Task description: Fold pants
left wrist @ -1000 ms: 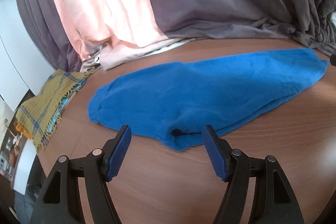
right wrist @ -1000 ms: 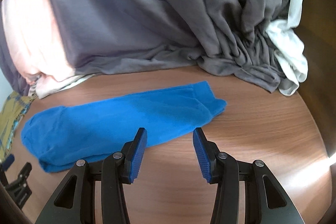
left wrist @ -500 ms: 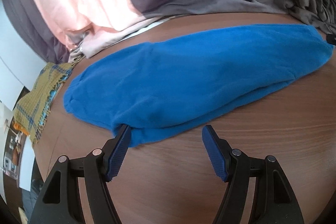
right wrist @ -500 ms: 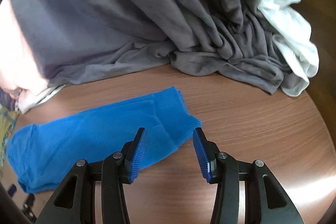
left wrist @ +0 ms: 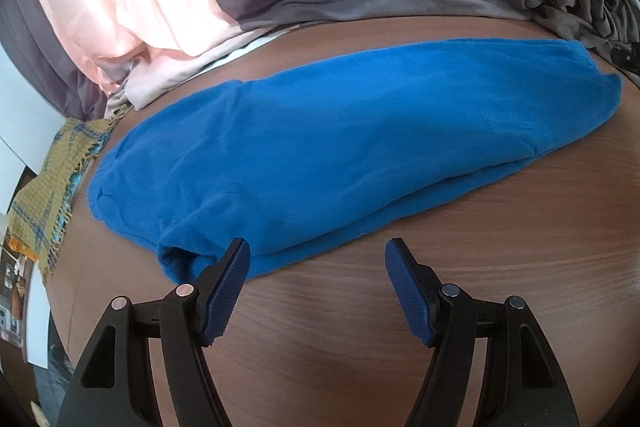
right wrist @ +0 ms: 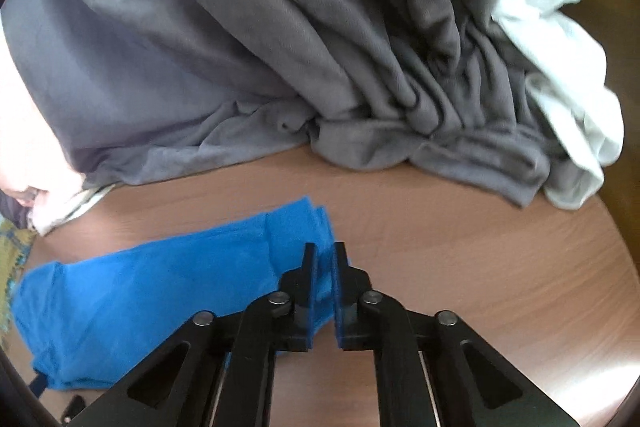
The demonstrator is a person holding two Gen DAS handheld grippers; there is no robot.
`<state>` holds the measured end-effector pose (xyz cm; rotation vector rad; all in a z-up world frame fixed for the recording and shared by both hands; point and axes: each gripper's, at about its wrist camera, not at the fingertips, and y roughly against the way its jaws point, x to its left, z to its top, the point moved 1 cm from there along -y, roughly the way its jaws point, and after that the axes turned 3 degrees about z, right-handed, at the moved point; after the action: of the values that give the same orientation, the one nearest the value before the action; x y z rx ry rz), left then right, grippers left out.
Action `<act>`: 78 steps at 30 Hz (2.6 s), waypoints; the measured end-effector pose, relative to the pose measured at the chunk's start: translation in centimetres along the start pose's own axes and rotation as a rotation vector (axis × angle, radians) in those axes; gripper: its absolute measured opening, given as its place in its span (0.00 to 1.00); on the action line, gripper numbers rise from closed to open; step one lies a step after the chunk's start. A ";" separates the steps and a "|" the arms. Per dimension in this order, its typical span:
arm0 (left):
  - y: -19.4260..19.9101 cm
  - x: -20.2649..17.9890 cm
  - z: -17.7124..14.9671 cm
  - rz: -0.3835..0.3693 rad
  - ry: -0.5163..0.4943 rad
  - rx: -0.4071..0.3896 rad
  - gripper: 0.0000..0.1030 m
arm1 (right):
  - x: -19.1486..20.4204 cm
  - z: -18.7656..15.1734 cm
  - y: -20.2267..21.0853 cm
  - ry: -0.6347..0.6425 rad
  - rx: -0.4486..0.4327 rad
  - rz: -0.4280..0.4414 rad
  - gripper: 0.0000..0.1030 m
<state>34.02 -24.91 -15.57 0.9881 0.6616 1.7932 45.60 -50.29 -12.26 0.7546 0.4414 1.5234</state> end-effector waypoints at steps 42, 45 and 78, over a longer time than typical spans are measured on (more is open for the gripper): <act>0.4 -1.1 0.6 -0.031 -0.021 -0.026 0.67 | -2.8 -0.7 -0.4 -0.073 0.035 0.018 0.06; 0.2 -1.1 0.5 -0.032 -0.023 -0.020 0.67 | -2.7 -0.3 -0.5 -0.040 0.010 -0.012 0.06; 0.9 -15.0 17.9 -0.757 -0.948 -0.410 0.64 | -4.8 -2.1 2.3 -0.280 -0.045 0.013 0.40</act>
<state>52.14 -38.73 -10.50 0.9771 0.0197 0.6207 42.27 -54.88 -13.10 0.9211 0.1928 1.4091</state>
